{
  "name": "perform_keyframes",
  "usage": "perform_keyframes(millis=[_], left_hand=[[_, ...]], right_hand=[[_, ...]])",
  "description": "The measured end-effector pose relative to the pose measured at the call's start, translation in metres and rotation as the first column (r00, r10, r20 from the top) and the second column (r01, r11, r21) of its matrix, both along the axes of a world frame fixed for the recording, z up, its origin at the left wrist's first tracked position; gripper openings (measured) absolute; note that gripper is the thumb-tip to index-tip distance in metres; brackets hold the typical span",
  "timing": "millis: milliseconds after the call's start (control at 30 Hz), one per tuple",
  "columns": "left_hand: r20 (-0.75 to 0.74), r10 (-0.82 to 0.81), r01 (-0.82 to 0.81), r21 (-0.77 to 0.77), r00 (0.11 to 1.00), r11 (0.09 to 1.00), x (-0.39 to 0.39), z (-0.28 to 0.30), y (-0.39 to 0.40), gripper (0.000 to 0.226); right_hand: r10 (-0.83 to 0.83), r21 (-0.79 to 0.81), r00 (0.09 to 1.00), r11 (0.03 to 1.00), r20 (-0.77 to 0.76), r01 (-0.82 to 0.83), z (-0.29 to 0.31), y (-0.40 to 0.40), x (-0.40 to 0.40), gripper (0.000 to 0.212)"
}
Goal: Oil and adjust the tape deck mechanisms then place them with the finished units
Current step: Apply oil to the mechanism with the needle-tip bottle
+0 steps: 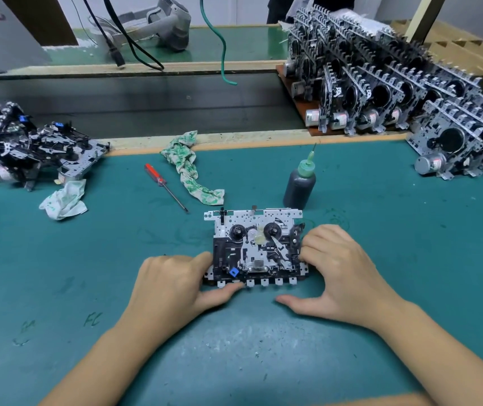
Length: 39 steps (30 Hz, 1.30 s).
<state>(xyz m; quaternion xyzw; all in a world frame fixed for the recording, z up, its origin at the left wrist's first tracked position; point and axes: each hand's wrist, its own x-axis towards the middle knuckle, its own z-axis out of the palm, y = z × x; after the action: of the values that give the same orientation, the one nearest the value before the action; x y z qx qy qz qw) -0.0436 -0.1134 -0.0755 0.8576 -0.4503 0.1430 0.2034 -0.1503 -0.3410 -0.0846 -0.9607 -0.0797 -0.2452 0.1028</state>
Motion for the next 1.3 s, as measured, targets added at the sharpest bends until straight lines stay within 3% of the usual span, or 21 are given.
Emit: perform_keyframes(millis=[133,300,567,700,867,1000,1300], left_hand=[[-0.048,0.048,-0.046,0.043,0.998,0.998,-0.005,0.003,-0.002,0.070],[-0.063,0.231,-0.228,0.055,0.971,0.972,-0.013,-0.001,-0.011,0.065],[-0.113,0.065,-0.062,0.029,0.991,0.998,-0.003,0.003,-0.006,0.065],[-0.002,-0.056,0.056,0.055,0.998,0.997,-0.002,-0.002,-0.002,0.065],[0.028,0.050,-0.051,0.003,0.998,0.999,-0.004,-0.003,-0.005,0.072],[0.016,0.066,-0.066,0.004,0.998,0.998,-0.002,-0.004,-0.003,0.070],[-0.037,0.088,-0.090,-0.047,0.995,0.995,-0.001,-0.001,-0.003,0.087]], right_hand=[[-0.047,-0.031,0.998,0.998,0.044,0.048,-0.003,0.003,0.002,0.050],[-0.004,0.022,1.000,1.000,0.009,0.004,-0.003,0.001,0.000,0.053],[-0.091,-0.035,0.992,0.995,0.084,0.095,-0.005,0.005,0.000,0.052],[-0.167,-0.025,0.981,0.985,0.094,0.170,-0.004,0.008,0.001,0.057],[-0.096,0.018,0.995,0.995,0.037,0.096,-0.004,0.006,0.001,0.052],[-0.078,-0.037,0.996,0.996,0.030,0.079,-0.002,0.004,0.002,0.050],[0.008,0.028,1.000,1.000,-0.020,-0.007,0.001,-0.002,0.004,0.051]])
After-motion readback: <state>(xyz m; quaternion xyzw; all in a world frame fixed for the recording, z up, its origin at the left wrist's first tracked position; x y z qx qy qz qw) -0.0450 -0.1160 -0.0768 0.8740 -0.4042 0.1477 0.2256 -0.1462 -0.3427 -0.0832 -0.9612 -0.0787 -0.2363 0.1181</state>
